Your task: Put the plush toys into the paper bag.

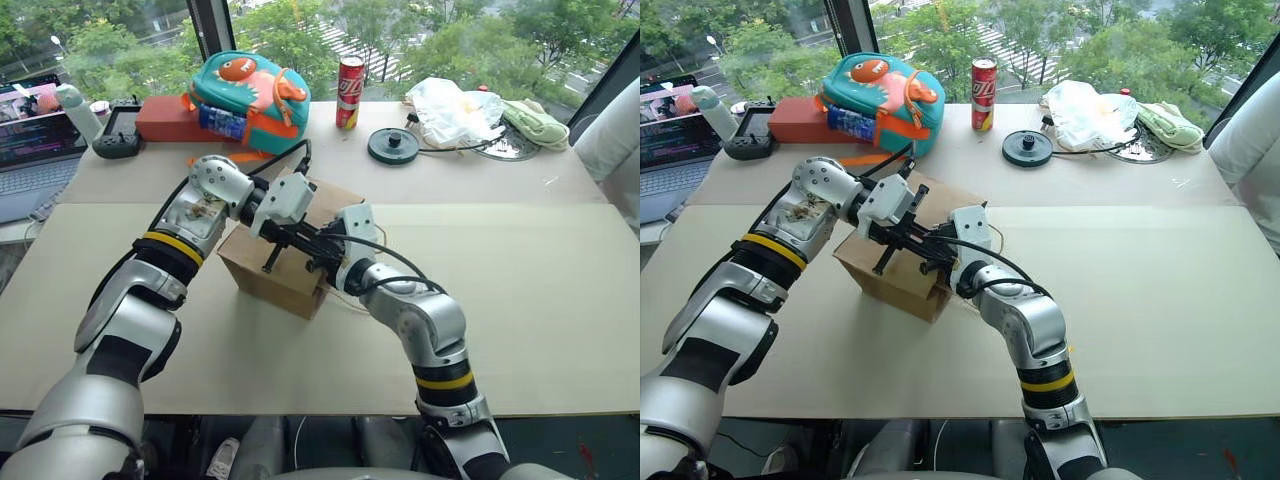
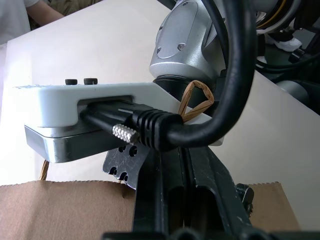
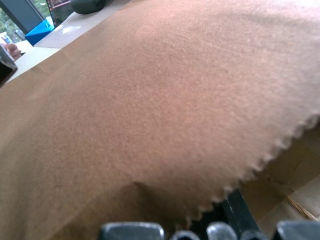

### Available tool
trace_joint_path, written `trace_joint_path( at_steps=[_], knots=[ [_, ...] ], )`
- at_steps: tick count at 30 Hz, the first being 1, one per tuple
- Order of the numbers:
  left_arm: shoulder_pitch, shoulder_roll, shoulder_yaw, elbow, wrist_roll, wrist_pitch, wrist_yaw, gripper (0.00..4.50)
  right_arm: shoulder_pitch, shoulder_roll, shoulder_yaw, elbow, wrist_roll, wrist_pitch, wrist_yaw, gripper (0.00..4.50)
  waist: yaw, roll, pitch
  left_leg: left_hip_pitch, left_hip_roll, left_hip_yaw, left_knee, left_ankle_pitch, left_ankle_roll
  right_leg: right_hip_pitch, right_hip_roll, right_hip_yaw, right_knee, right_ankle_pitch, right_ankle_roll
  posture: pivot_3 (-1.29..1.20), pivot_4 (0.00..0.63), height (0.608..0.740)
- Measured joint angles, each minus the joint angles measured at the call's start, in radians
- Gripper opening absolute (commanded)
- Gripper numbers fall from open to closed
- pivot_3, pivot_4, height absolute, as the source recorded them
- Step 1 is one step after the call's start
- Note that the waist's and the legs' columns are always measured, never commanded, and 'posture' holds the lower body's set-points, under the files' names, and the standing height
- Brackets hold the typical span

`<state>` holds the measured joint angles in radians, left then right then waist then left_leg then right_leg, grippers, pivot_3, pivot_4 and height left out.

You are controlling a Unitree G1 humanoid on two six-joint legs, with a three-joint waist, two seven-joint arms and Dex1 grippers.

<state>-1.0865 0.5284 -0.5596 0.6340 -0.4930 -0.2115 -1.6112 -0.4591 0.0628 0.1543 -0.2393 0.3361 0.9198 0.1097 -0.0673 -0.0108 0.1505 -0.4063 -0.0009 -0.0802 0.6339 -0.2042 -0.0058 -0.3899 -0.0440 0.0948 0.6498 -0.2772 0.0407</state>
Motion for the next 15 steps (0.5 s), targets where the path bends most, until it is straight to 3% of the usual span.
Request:
trace_joint_path(
  at_steps=[6,11,15],
  knots=[
    [0.0,-0.009,-0.001,-0.001,-0.001,0.0,0.0,0.0,0.013,-0.005,-0.016,-0.019,0.005,0.011,0.026,3.41,-0.001,0.0,0.0,0.001,0.0,0.0,0.0,0.0,0.0,0.0,0.0,0.0,0.0,0.0,0.0,0.0,0.15,0.74],
    [0.0,-0.03,-0.002,-0.022,-0.009,0.0,0.0,0.0,0.045,-0.064,-0.054,-0.111,0.069,0.085,0.069,3.41,0.001,0.0,0.0,0.0,0.0,0.0,0.0,0.0,0.0,0.0,0.0,0.0,0.0,0.0,0.0,0.0,0.15,0.74],
    [0.0,-0.037,-0.004,-0.03,-0.015,0.0,0.0,0.0,0.101,-0.173,-0.089,-0.246,0.144,0.175,0.129,3.41,0.0,0.0,0.0,0.0,0.0,0.0,0.0,0.0,0.0,0.0,0.0,0.0,-0.001,0.0,0.0,0.0,0.15,0.74]
  ],
)
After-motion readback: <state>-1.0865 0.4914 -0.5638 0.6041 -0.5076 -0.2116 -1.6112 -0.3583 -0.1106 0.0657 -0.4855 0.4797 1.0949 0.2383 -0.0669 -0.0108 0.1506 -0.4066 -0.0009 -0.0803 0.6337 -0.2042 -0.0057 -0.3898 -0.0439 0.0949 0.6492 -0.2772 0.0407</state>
